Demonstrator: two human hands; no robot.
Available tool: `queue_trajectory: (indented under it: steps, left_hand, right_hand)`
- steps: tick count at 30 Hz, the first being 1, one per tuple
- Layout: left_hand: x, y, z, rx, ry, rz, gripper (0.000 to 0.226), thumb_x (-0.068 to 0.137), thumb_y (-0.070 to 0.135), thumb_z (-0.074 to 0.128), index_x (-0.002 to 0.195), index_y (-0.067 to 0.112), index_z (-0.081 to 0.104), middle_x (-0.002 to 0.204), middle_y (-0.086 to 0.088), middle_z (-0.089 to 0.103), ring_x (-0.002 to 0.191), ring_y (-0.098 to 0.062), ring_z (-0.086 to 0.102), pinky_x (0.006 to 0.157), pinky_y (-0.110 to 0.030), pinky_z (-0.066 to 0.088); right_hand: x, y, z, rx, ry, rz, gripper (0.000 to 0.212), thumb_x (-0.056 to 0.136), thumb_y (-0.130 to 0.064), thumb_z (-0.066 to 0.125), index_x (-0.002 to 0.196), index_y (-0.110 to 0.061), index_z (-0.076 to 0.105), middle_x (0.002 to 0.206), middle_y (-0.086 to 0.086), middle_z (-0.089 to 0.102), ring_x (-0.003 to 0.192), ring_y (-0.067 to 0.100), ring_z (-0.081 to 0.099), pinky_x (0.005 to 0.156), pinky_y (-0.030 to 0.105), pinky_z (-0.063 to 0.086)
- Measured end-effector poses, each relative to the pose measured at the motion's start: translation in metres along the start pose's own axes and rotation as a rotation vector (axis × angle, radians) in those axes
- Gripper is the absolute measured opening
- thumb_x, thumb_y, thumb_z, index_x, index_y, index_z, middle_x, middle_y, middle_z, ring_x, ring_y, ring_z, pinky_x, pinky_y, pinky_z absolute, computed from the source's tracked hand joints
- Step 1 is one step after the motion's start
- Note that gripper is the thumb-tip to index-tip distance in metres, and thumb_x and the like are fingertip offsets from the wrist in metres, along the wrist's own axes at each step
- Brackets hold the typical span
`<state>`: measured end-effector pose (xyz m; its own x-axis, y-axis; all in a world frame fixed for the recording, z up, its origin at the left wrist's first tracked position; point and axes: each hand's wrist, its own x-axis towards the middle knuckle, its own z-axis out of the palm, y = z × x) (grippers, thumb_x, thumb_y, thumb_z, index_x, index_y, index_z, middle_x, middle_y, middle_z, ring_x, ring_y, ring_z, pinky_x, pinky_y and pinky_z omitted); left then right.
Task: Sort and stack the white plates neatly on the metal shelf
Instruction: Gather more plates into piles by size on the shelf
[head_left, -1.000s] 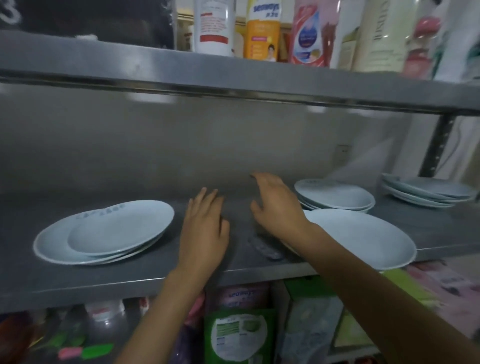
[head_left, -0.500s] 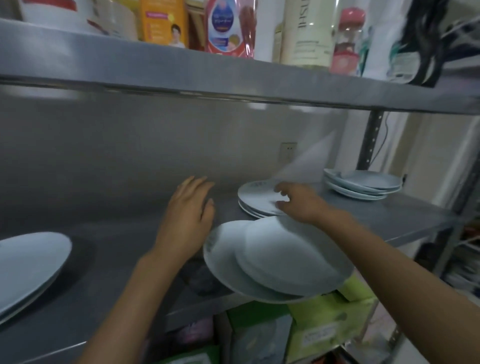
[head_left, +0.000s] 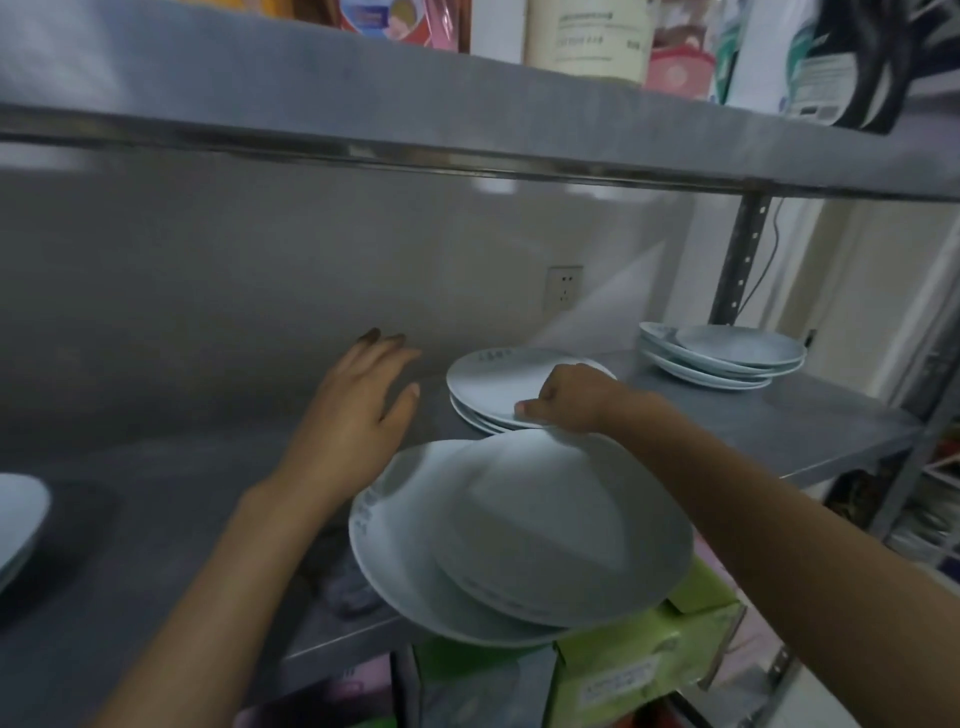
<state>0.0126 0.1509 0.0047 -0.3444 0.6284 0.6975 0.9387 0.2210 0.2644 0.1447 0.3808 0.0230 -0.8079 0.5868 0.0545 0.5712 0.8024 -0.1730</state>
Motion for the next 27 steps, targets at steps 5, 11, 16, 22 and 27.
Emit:
queue_trajectory:
  steps: [5,11,16,22,27]
  left_hand:
    - [-0.005,0.003,0.000,-0.011,0.017,-0.033,0.040,0.096,0.030,0.045,0.129,0.010,0.055,0.138,-0.010,0.051,0.138,-0.025,0.034,0.111,-0.034,0.025]
    - [-0.010,0.010,0.003,-0.057,0.034,-0.040,0.045,0.098,0.035,0.035,0.127,0.008,0.057,0.132,-0.008,0.057,0.133,-0.024,0.040,0.111,-0.030,0.027]
    - [-0.013,0.009,0.001,-0.043,0.053,-0.057,0.043,0.097,0.035,0.039,0.124,0.008,0.059,0.130,-0.008,0.059,0.130,-0.023,0.043,0.108,-0.022,0.024]
    - [-0.023,0.011,-0.004,-0.005,0.147,-0.046,0.033,0.093,0.023,0.047,0.117,0.008,0.064,0.126,-0.006,0.062,0.121,-0.022,0.051,0.105,-0.013,0.023]
    - [-0.030,0.018,-0.013,0.001,0.228,0.001,0.028,0.087,0.013,0.050,0.109,0.007,0.066,0.118,-0.007,0.065,0.112,-0.021,0.055,0.101,-0.014,0.028]
  right_hand:
    - [0.001,-0.013,-0.003,0.026,0.033,-0.050,0.059,0.079,-0.065,0.054,0.050,-0.014,0.049,0.050,-0.003,0.046,0.055,0.016,0.047,0.055,0.027,0.036]
    - [0.000,-0.028,0.006,0.130,-0.039,-0.180,0.025,0.080,-0.036,0.069,0.078,-0.012,0.074,0.078,0.005,0.070,0.078,0.020,0.064,0.076,0.030,0.051]
    - [-0.004,-0.041,0.008,-0.038,-0.026,-0.228,0.033,0.082,-0.008,0.056,0.052,-0.015,0.044,0.056,0.001,0.040,0.068,0.027,0.045,0.056,0.028,0.033]
    - [-0.010,-0.047,0.004,-0.133,0.158,-0.252,0.026,0.080,-0.003,0.050,0.059,-0.013,0.036,0.061,0.006,0.041,0.069,0.031,0.047,0.050,0.027,0.025]
    - [-0.016,-0.044,-0.008,-0.202,0.460,-0.239,0.013,0.082,-0.011,0.053,0.093,-0.009,0.060,0.093,0.018,0.067,0.085,0.038,0.062,0.066,0.031,0.031]
